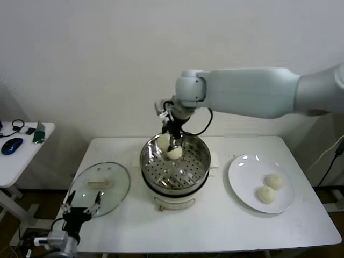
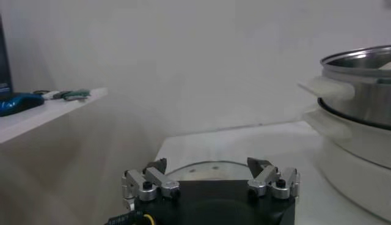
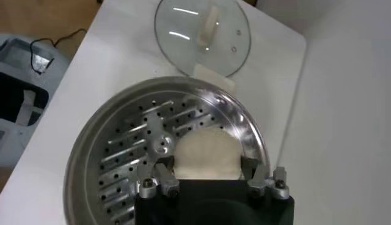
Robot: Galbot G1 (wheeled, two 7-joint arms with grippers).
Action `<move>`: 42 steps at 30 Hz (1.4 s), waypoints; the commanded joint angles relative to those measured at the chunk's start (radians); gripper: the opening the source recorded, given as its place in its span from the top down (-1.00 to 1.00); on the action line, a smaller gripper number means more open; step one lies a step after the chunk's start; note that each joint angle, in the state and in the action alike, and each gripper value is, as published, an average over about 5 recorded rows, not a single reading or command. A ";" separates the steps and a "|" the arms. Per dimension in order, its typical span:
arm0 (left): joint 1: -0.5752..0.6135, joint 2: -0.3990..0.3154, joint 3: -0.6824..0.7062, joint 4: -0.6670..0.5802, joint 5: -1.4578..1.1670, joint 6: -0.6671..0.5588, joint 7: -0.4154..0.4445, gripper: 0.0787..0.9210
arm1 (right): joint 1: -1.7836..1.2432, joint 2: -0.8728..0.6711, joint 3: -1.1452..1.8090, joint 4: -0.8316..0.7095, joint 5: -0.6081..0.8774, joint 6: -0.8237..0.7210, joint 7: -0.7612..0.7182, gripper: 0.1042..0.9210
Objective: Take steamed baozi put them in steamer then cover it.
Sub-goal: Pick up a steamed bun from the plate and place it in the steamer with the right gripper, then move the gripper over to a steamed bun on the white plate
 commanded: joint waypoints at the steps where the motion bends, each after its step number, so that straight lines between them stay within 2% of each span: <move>1: 0.003 0.001 0.000 -0.003 -0.002 -0.001 0.000 -0.77 | -0.110 0.085 -0.007 -0.039 -0.030 -0.029 0.038 -0.49; 20: 0.000 0.000 0.004 0.003 -0.002 -0.002 -0.001 -0.77 | -0.225 0.125 0.014 -0.140 -0.130 -0.031 0.069 -0.49; 23: -0.001 -0.001 0.004 0.003 -0.002 -0.002 0.000 -0.77 | -0.215 0.122 0.018 -0.138 -0.131 -0.014 0.059 -0.54; 28: -0.004 -0.001 0.003 0.001 -0.001 0.001 0.000 -0.77 | -0.157 0.091 0.018 -0.103 -0.104 0.035 0.029 -0.74; 35: -0.006 -0.004 0.007 -0.011 0.004 0.007 0.001 -0.77 | 0.046 -0.046 -0.024 -0.012 -0.040 0.098 -0.083 -0.76; 42: -0.009 -0.006 0.011 -0.016 0.005 0.010 0.002 -0.77 | 0.223 -0.337 -0.144 0.123 0.002 0.156 -0.194 -0.76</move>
